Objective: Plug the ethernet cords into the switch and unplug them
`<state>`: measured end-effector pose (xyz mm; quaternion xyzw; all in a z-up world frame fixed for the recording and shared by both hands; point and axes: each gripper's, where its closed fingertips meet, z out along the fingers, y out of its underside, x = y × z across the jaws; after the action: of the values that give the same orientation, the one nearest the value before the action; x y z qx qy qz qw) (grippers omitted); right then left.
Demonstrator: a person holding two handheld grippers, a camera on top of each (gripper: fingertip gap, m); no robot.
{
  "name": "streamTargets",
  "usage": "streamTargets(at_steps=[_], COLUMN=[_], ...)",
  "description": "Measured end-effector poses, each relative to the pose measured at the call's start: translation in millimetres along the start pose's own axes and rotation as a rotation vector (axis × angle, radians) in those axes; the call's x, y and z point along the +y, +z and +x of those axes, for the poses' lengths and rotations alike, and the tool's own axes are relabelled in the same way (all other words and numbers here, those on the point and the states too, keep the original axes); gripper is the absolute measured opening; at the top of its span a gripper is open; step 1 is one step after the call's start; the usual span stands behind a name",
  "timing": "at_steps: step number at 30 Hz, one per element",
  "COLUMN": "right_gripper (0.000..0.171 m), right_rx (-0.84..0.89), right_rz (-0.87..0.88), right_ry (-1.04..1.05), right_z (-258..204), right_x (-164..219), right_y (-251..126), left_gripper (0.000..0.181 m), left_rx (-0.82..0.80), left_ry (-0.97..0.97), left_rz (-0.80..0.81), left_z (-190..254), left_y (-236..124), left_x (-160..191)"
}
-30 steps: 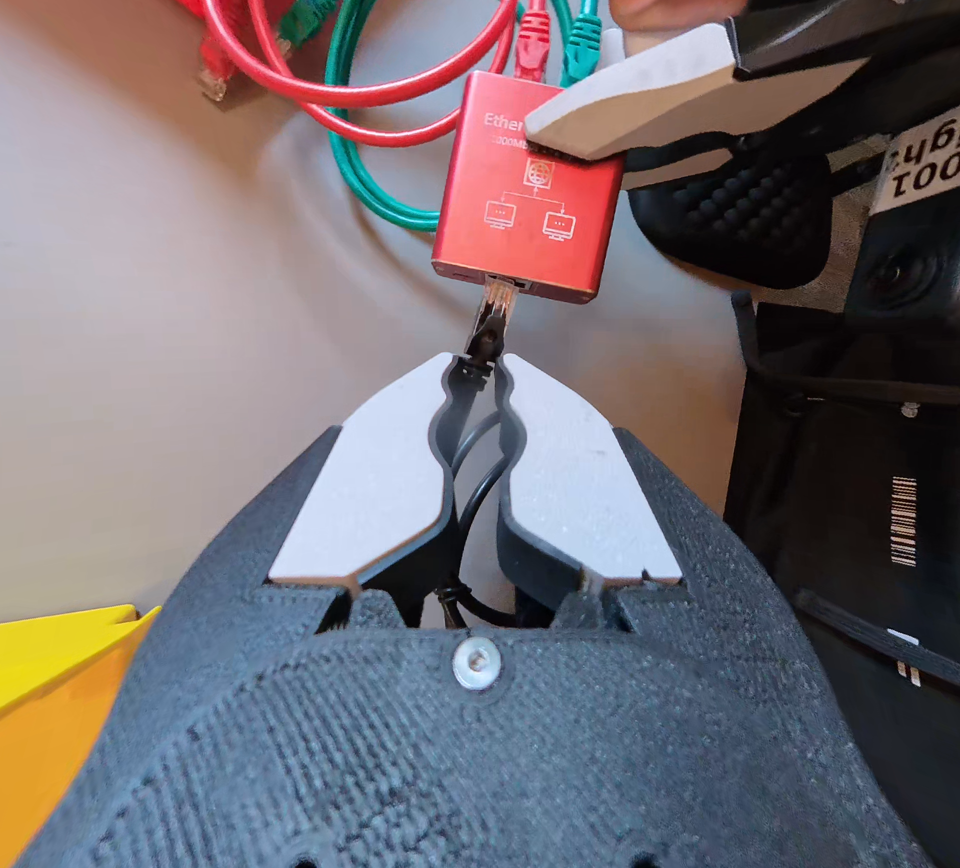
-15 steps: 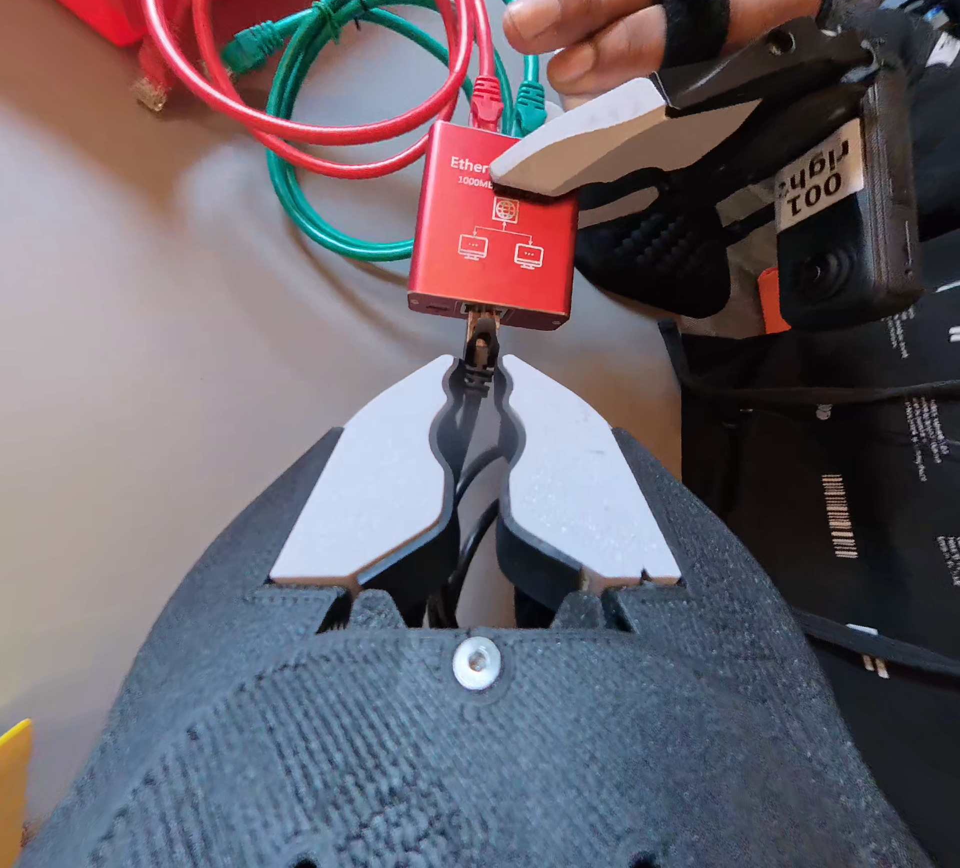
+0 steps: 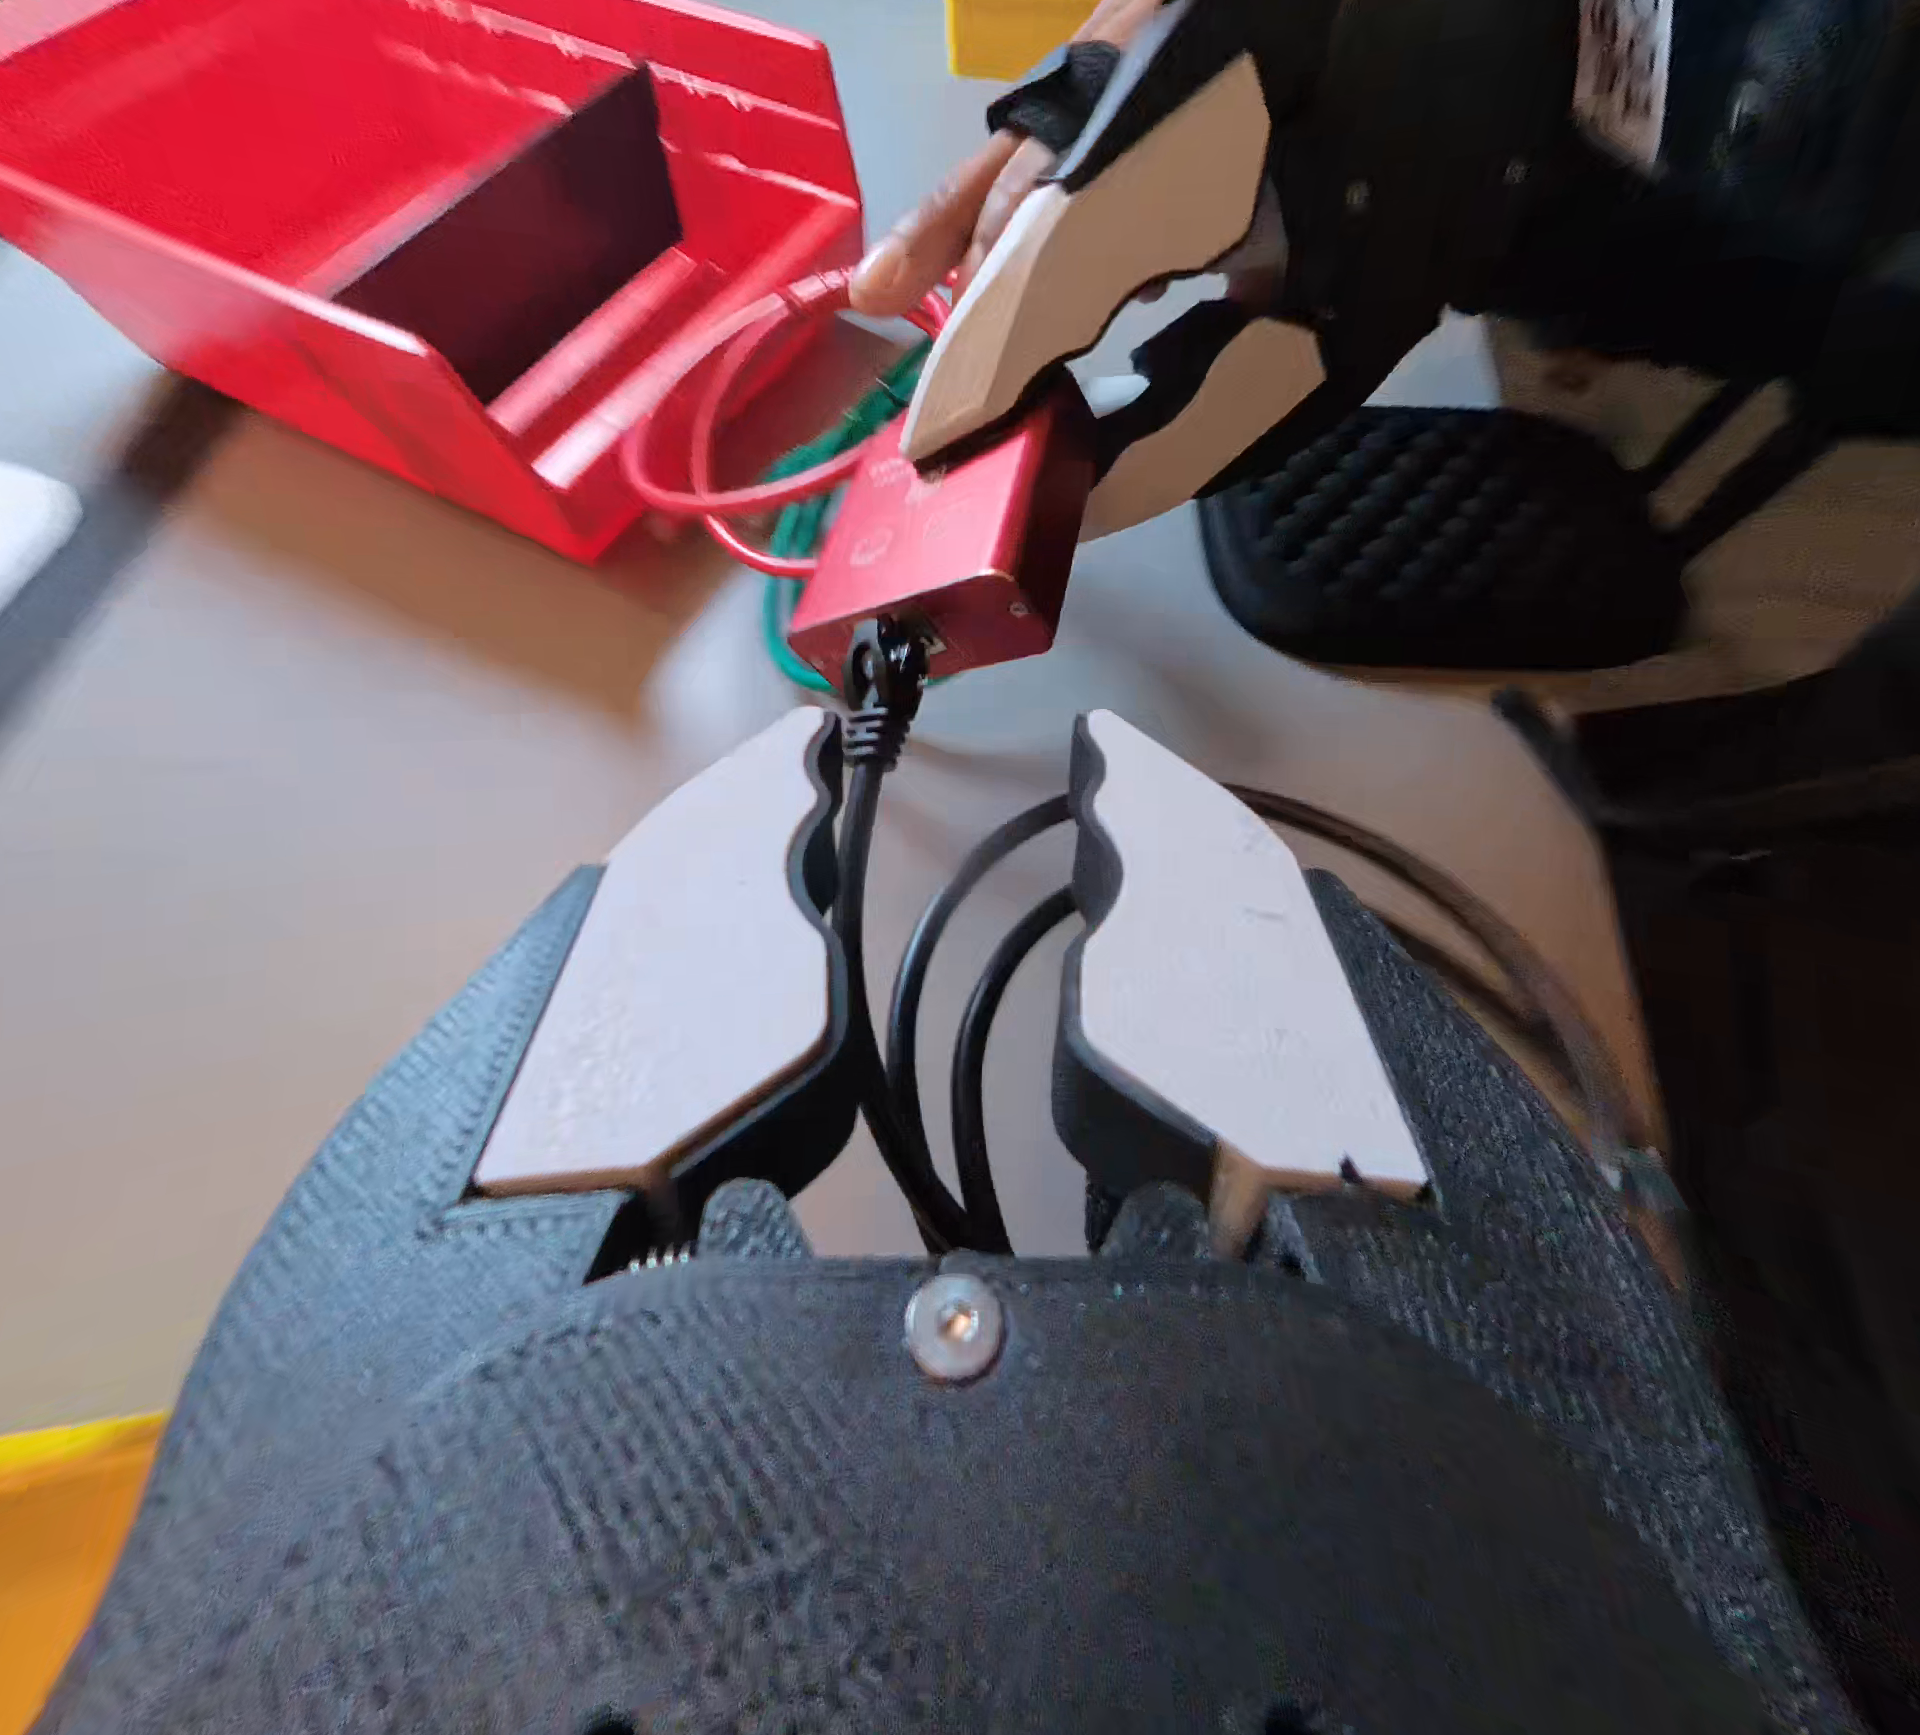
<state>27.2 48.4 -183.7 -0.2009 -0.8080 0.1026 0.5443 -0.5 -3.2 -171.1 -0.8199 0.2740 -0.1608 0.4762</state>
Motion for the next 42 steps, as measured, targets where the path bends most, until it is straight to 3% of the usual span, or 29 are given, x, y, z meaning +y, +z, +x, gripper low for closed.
streamTargets(at_steps=[3, 6, 8, 11, 14, 16, 19, 22, 26, 28, 29, 33, 36, 42], right_gripper=[0.027, 0.027, 0.026, 0.028, 0.044, 0.053, 0.052, 0.034, 0.029, 0.029, 0.028, 0.027, 0.027, 0.028], right_rx=[-0.123, -0.218, -0.272, -0.331, -0.229, -0.277, -0.304, -0.315, -0.278, -0.257, -0.239, -0.171, -0.097, 0.149], right_rz=[0.05, 0.093, 0.116, 0.112, -0.028, -0.047, -0.072, -0.024, 0.071, 0.112, 0.137, 0.25, 0.326, 0.473], right_ry=[0.035, 0.019, 0.044, 0.158, 0.054, 0.054, 0.006, -0.016, 0.114, 0.209, 0.253, 0.373, 0.435, 0.53], right_z=[2, 5, 8, 13, 29, 28, 31, 31, 55, 73, 85, 142, 190, 292], right_x=[-13, -34, -42, -37, -26, -37, -43, -44, -37, -25, -20, -8, 0, 28], right_y=[2, 3, 3, 5, 10, 6, 9, 16, 1, -6, -11, -35, -50, -60], left_gripper=[0.048, 0.048, 0.036, 0.03, 0.028, 0.028, 0.028, 0.029, 0.035, 0.041, 0.034, 0.03, 0.028, 0.032], left_rx=[-0.162, -0.243, -0.246, -0.224, -0.217, -0.21, -0.203, -0.189, -0.186, -0.265, -0.281, -0.395, -0.394, -0.309], left_ry=[0.242, 0.391, 0.443, 0.358, 0.281, 0.266, 0.303, 0.338, 0.233, 0.152, 0.086, -0.103, -0.171, -0.191], left_rz=[-0.054, -0.206, -0.233, -0.24, -0.378, -0.442, -0.506, -0.514, -0.201, 0.121, 0.281, 0.651, 0.654, 0.431], left_z=[2, -1, -5, -10, -23, -27, -24, -19, -25, -45, -52, -91, -102, -82], left_y=[1, 14, 19, 19, 19, 18, 16, 13, -18, -59, -84, -167, -172, -91], left_x=[-10, -2, 1, 0, 12, 11, -1, -13, -52, -92, -107, -113, -87, -22])
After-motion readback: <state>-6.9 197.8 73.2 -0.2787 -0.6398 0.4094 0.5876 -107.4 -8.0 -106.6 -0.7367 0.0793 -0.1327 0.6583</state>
